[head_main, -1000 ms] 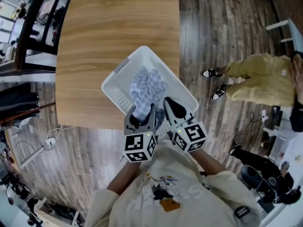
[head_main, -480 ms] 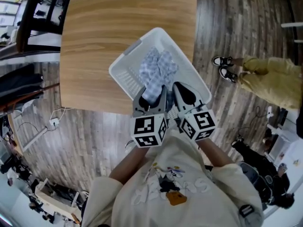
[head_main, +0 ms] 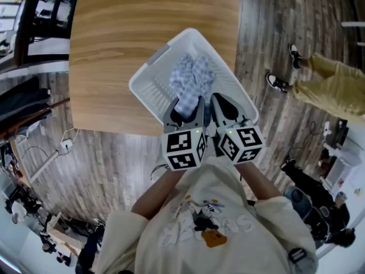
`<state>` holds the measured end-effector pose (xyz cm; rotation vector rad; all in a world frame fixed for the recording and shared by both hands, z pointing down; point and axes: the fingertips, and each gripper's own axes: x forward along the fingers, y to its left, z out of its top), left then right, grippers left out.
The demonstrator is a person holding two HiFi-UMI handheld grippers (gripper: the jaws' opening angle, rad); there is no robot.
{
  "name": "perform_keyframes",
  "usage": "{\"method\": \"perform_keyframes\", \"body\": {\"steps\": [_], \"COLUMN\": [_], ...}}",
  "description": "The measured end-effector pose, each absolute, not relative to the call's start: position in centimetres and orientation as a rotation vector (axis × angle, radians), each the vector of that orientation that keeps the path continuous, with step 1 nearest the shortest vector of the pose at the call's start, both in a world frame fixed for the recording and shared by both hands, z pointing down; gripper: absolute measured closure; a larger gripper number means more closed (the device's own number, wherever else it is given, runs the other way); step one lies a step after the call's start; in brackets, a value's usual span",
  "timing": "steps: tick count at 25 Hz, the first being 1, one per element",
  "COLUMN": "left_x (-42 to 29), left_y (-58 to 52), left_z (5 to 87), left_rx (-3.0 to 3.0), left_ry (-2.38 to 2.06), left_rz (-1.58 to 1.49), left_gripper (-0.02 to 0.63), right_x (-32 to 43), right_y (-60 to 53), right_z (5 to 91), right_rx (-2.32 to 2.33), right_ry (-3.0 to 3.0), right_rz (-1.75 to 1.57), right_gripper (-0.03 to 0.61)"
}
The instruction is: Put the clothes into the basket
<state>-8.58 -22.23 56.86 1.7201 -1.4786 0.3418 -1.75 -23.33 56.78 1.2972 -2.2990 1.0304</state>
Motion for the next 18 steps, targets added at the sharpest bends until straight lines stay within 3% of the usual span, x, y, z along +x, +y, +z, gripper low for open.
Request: {"method": "perform_keyframes", "body": {"steps": [9, 18], "left_x": [-8.8, -7.8], "left_y": [-22.5, -24.3], "left_z": [59.4, 59.3], "left_rx": [1.643, 1.695], "left_ry": [-1.446, -1.433], "left_rz": [0.340, 0.282], "left_gripper": [0.399, 0.342], "right_x": [-1.9, -1.3], "right_y": [-23.4, -23.7], "right_z": [58.3, 59.0], "right_rx": [1.337, 1.362], "right_ry": [-2.229, -2.186], "right_rz": [1.103, 1.128], "right_gripper": [0.552, 0.552]}}
